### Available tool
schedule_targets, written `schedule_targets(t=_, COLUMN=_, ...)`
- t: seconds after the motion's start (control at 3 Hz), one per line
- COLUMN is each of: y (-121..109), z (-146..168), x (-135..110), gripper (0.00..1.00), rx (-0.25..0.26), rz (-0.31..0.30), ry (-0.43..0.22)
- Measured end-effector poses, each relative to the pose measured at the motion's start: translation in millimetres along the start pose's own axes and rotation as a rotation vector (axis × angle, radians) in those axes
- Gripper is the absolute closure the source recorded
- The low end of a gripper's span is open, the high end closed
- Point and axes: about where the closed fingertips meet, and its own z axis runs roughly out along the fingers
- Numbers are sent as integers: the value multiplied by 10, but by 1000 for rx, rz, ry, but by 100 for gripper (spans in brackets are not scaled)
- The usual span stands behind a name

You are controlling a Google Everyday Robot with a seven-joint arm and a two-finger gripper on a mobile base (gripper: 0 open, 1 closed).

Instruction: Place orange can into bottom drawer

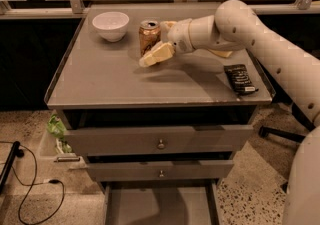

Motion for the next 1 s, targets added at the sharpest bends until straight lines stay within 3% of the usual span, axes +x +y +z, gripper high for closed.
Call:
schedule_targets(t=0.33, y=-1, z=3, x=-11, gripper=0, rx=-1, rz=-1, ry=-1)
schedule_targets(t=1.0, y=-1, z=4, x=-11, gripper=42, rx=-1, rz=-1, ry=-1)
